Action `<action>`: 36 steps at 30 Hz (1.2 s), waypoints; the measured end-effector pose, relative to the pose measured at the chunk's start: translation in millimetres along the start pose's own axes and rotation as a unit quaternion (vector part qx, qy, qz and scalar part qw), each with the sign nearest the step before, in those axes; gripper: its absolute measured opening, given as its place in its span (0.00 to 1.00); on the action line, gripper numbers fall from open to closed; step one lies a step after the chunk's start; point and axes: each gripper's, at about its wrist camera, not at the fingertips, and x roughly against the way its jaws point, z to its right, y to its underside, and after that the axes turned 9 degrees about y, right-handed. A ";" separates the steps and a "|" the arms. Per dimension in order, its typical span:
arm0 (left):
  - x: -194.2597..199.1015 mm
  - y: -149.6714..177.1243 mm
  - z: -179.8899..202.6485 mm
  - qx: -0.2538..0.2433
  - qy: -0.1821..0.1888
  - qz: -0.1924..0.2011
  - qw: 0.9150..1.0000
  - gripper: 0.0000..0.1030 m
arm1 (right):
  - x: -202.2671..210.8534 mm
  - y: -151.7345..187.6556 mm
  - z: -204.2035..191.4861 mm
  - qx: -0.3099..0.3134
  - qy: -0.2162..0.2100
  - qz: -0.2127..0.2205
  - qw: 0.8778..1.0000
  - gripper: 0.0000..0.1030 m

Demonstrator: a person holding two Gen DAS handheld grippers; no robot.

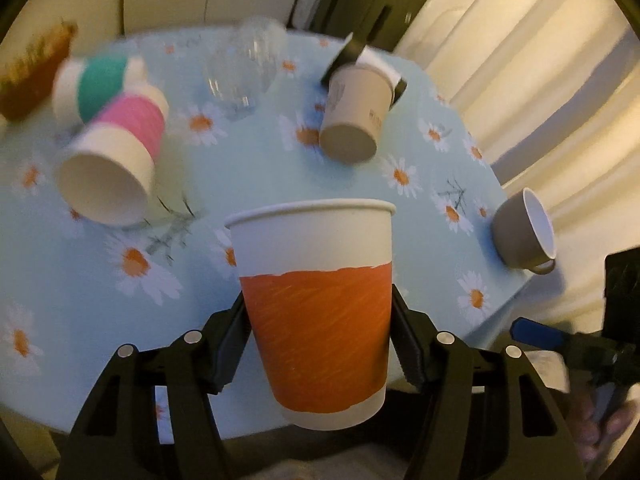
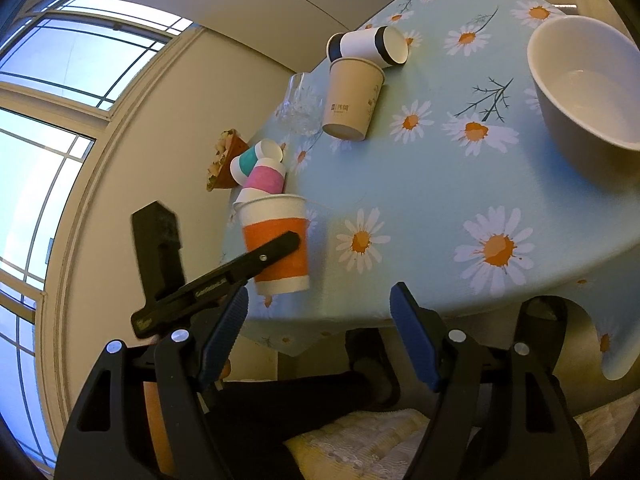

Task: Flip cup upright
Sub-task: 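Grasp the upright orange-banded cup with the left tool from the right tool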

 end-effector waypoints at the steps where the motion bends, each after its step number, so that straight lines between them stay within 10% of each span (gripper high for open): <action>1: 4.4 1.8 3.0 -0.007 -0.003 0.015 1.000 0.60 | -0.6 0.0 -0.1 0.000 0.001 0.000 1.000 0.71; 10: 29.2 30.9 31.1 -0.064 -0.050 0.159 0.984 0.60 | -6.1 1.7 -1.4 0.004 0.007 -0.004 1.000 0.71; 20: 28.0 68.4 49.6 -0.085 -0.099 0.304 0.944 0.60 | -4.9 2.1 -2.8 0.009 0.016 0.009 1.000 0.71; 36: -10.2 101.2 41.5 -0.093 -0.206 0.423 0.877 0.61 | -16.3 1.6 -3.5 0.005 0.010 -0.013 1.000 0.71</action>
